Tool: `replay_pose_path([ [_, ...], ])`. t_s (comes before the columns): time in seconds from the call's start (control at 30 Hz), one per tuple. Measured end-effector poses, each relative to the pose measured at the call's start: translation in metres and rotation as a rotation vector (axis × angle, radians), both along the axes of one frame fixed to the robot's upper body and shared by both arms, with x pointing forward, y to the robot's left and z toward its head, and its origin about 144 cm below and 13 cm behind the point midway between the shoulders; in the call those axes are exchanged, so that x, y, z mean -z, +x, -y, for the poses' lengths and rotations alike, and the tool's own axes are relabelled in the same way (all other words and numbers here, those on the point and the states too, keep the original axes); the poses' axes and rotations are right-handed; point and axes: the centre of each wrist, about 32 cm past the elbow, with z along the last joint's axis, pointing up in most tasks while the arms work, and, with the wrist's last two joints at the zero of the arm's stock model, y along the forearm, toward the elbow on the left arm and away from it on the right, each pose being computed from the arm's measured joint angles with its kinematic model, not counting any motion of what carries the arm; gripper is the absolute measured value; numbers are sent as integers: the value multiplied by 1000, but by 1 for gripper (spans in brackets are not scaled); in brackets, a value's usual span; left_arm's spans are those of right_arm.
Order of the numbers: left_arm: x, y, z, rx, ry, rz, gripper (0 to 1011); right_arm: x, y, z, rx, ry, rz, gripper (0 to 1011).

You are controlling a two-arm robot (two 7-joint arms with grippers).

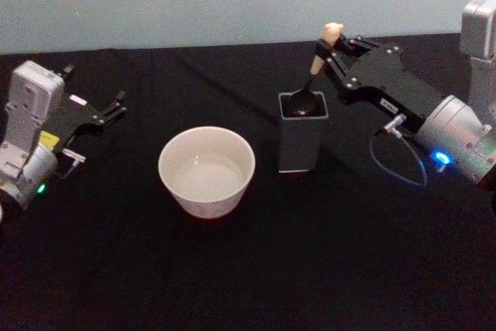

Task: Pick up the stirring spoon with one hand, stir inside the cup, then place it back in its original position.

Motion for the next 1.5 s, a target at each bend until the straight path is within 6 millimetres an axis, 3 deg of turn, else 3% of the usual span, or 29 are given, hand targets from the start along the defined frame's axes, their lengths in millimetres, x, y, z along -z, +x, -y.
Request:
replay_pose_path([
  [0.83, 0, 0, 0, 0, 0, 0, 1001, 37, 8, -10, -7, -103, -106, 195],
  [1.5, 0, 0, 0, 0, 0, 0, 1001, 46, 10, -14, 11, -136, -131, 194],
])
